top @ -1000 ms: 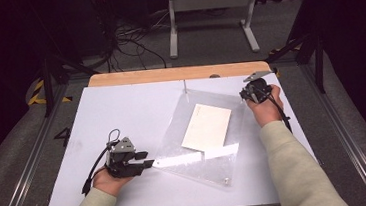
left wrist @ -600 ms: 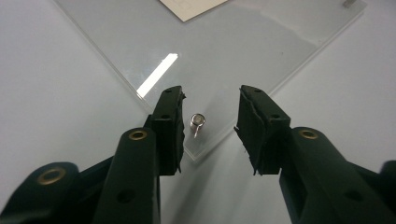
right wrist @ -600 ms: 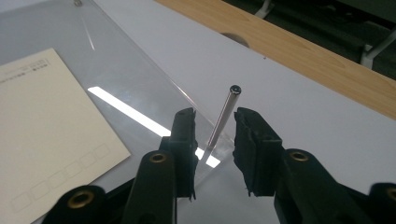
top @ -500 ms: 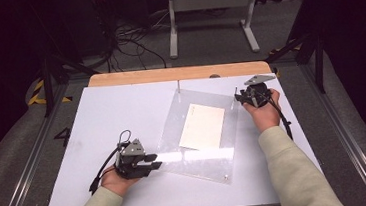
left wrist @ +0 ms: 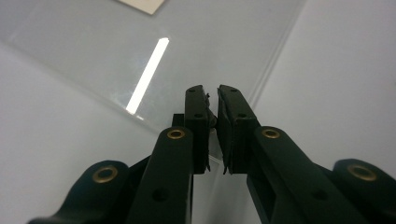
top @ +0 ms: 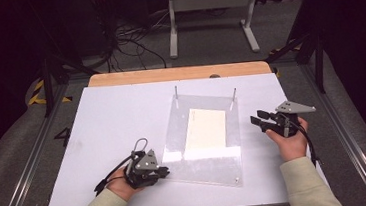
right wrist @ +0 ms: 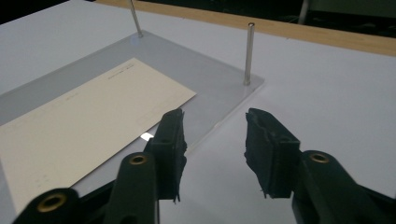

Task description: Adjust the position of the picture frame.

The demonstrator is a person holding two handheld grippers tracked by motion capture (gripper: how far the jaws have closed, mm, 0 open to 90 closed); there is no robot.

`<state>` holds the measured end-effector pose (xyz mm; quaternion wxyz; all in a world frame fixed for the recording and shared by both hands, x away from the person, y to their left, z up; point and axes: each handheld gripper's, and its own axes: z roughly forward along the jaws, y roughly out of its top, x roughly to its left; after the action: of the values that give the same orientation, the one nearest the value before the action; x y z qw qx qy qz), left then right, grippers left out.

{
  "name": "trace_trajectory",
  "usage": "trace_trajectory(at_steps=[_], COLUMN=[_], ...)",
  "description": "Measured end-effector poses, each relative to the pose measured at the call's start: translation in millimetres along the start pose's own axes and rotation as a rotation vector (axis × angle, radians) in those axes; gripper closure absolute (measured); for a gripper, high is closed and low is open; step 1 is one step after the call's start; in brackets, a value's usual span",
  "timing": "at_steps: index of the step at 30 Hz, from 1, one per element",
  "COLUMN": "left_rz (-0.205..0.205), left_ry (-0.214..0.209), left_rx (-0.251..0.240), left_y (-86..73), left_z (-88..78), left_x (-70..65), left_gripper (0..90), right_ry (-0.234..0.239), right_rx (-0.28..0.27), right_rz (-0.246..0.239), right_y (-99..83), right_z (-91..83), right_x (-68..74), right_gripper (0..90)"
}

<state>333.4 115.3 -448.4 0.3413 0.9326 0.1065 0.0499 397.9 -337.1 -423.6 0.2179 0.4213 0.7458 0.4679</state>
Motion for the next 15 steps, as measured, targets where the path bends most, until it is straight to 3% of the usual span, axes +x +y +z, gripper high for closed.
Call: trace_trajectory(at_steps=[9,12,15], left_rz=[0.090,0.116,0.128], left_ry=[-0.098,-0.111,-0.120], left_rx=[0.034,0.047,0.051], left_y=[17.3,20.8,22.5], left_z=[9.7,11.1,11.9], left_x=[-19.8,-24.9,-27.7], left_gripper=[82.9,83.0,83.1], right_ry=[0.117,0.181,0.201], right_rx=[0.050,0.074,0.079], right_rz=[-0.038,-0.102,-0.148], right_y=[-19.7,-25.5,-28.3], right_z=[-22.8,-30.6,-36.5], right_x=[10.9,19.4,27.3], right_gripper=[50.9,50.6,50.1])
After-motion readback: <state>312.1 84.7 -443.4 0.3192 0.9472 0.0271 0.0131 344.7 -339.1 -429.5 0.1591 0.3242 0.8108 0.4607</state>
